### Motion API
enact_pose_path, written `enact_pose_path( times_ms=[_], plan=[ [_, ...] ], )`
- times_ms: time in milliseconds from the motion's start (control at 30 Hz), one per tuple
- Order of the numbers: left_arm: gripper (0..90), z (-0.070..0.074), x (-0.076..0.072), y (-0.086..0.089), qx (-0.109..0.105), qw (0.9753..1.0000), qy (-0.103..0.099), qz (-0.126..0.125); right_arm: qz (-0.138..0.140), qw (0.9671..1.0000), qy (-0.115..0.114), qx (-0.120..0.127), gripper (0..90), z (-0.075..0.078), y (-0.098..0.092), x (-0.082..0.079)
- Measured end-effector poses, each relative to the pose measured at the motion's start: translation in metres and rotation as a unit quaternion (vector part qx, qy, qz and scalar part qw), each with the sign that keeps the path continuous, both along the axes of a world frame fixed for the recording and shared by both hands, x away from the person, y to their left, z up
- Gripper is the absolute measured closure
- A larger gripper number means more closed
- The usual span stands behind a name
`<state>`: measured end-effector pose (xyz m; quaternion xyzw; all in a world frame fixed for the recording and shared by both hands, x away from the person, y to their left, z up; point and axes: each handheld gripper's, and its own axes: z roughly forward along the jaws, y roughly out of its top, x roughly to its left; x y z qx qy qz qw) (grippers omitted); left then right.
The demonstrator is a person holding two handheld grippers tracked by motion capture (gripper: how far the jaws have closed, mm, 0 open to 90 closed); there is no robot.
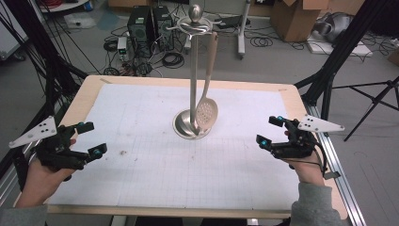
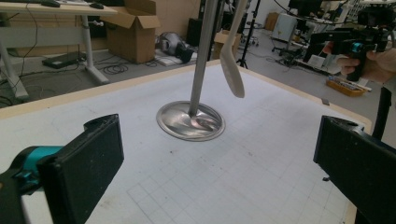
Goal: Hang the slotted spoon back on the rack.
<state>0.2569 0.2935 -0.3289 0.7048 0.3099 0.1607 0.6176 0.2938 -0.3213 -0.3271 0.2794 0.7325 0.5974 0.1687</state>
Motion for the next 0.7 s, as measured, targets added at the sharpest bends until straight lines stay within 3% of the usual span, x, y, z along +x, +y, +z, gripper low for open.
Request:
enact_pose_path(
  times_ms=[333, 700],
  plan=[
    [2.0, -0.002, 0.003, 0.004, -0.004, 1.0000, 0.001, 0.008, -0.032, 0.9995, 0.000, 0.006, 10.2, -0.011, -0.023, -0.005],
    [2.0, -0.003, 0.004, 0.008, -0.002, 0.9998, 0.000, 0.022, -0.044, 0.9989, 0.003, 0.016, 10.2, -0.017, -0.033, -0.012]
  ],
)
